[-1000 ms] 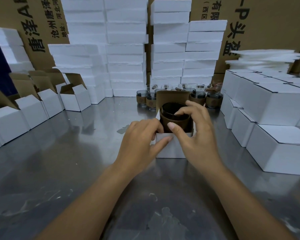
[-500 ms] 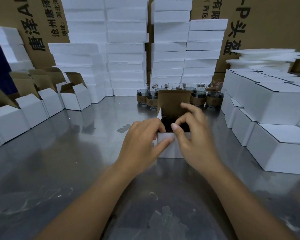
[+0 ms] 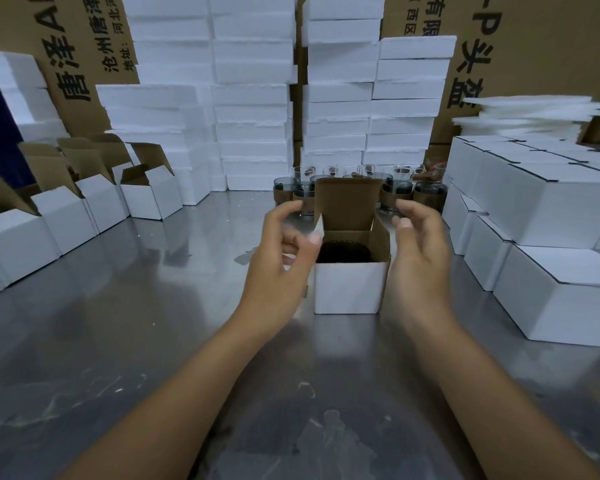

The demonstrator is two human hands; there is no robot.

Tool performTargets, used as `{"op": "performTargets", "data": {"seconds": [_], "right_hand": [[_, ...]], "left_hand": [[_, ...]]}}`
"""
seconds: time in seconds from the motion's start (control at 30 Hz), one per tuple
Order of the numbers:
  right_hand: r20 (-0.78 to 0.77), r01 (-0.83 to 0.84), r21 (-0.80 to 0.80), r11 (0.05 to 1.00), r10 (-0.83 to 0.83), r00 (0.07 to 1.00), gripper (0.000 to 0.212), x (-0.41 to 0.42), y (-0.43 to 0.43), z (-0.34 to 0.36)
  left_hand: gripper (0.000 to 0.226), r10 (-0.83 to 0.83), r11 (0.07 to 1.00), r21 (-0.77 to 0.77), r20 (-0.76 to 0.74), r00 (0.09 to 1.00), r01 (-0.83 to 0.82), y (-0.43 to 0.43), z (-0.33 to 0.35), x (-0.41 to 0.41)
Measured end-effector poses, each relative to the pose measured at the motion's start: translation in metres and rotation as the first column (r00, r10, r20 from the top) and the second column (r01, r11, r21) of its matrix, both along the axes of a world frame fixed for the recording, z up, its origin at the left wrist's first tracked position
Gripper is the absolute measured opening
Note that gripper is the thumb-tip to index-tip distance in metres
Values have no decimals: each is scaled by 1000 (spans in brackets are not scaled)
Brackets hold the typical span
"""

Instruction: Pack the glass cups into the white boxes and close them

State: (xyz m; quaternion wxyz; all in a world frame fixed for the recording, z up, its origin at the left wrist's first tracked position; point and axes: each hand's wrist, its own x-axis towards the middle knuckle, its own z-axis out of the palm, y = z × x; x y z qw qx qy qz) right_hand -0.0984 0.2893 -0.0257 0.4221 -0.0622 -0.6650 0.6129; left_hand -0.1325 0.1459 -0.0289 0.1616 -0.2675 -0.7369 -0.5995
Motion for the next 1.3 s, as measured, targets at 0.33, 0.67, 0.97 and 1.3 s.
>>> {"op": "performTargets", "data": {"seconds": [0.33,0.67,0.97,1.3], "right_hand": [[298,-192,-336,922,298,907,26,-8,1,1],[276,-256,-293,921,337,900,28,-8,2,1],[245,-319,-321,891,404,881,25,-10,-4,-1],[191,-399,-162,902,426,884,35,-6,-1,-4]], "left_hand": [[50,-191,981,109,446,874,159,4,-4,-10],[38,-233,967,182,357,905,177,-2,-4,-14],[46,-272,962,106,325,906,251,-7,-1,-14],[53,-308,941,237,317,897,240,-6,-4,-17]]}}
